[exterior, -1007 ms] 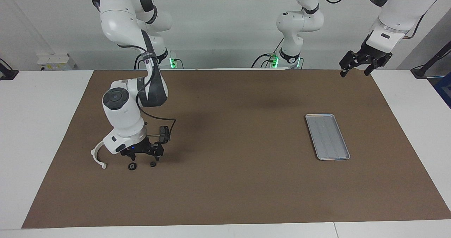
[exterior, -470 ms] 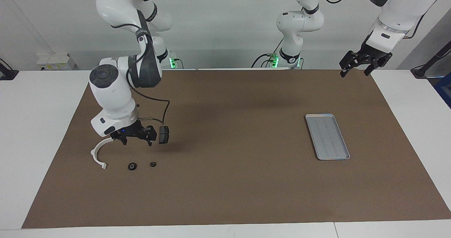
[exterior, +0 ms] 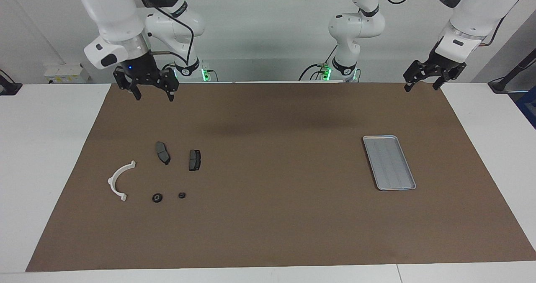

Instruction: Place bearing gear from tray to pile

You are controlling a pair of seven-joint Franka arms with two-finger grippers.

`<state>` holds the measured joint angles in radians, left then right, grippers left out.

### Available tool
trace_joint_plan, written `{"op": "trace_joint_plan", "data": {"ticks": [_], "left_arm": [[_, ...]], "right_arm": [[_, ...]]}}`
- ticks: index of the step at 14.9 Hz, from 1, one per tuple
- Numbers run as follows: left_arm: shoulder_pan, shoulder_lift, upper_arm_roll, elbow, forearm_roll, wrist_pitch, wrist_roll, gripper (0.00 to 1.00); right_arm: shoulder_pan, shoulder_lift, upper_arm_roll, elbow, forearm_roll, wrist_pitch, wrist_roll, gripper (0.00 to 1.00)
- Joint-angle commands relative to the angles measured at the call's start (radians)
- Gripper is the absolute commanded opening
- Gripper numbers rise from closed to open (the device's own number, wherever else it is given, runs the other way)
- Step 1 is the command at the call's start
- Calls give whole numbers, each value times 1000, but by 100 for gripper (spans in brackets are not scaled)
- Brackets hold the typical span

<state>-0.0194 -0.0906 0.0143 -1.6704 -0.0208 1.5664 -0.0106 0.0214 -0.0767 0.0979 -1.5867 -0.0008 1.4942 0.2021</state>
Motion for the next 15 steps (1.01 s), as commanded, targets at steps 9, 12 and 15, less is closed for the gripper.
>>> {"op": "trace_joint_plan", "data": {"ticks": [9, 12, 15], "left_arm": [[-8, -15, 7, -17, -5, 1, 4, 100], [-8, -15, 7, -17, -5, 1, 4, 100], [-8, -15, 7, -17, -5, 1, 4, 100]], "right_arm": [[-5, -32, 2, -33, 19, -61, -26, 100], [-6, -34, 2, -32, 18, -61, -26, 100], [-9, -32, 2, -29, 18, -60, -27, 100]]}}
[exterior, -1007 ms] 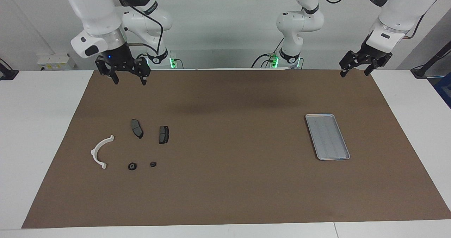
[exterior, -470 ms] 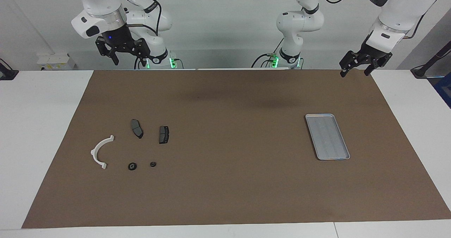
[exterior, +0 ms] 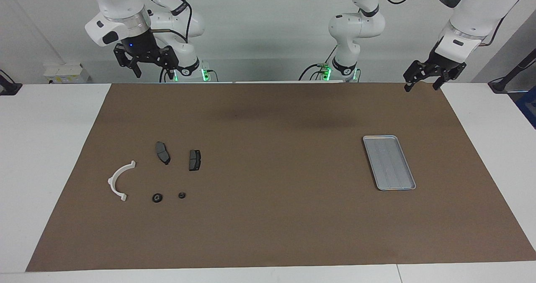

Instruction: Place bearing gear from tray to pile

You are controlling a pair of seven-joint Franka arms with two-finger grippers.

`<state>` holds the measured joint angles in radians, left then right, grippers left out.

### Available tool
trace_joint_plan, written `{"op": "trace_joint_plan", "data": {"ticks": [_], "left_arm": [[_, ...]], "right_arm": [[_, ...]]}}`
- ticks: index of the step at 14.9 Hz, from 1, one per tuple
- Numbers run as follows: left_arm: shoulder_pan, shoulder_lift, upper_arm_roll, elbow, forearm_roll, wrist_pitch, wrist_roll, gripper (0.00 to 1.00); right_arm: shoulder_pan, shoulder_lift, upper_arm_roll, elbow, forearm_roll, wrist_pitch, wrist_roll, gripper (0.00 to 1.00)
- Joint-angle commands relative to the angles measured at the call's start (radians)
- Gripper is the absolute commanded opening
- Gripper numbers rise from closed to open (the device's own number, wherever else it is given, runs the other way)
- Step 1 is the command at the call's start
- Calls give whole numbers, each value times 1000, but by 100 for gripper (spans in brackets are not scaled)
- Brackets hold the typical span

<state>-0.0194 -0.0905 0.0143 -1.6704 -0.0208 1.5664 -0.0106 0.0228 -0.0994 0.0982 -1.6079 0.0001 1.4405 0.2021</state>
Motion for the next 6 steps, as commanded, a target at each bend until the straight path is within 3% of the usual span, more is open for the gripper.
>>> {"op": "trace_joint_plan", "data": {"ticks": [1, 6], "left_arm": [[-8, -15, 7, -17, -5, 1, 4, 100], [-8, -15, 7, -17, -5, 1, 4, 100]], "right_arm": [[-12, -11, 1, -7, 17, -6, -27, 100], [-12, -11, 1, -7, 18, -5, -24, 100]]}}
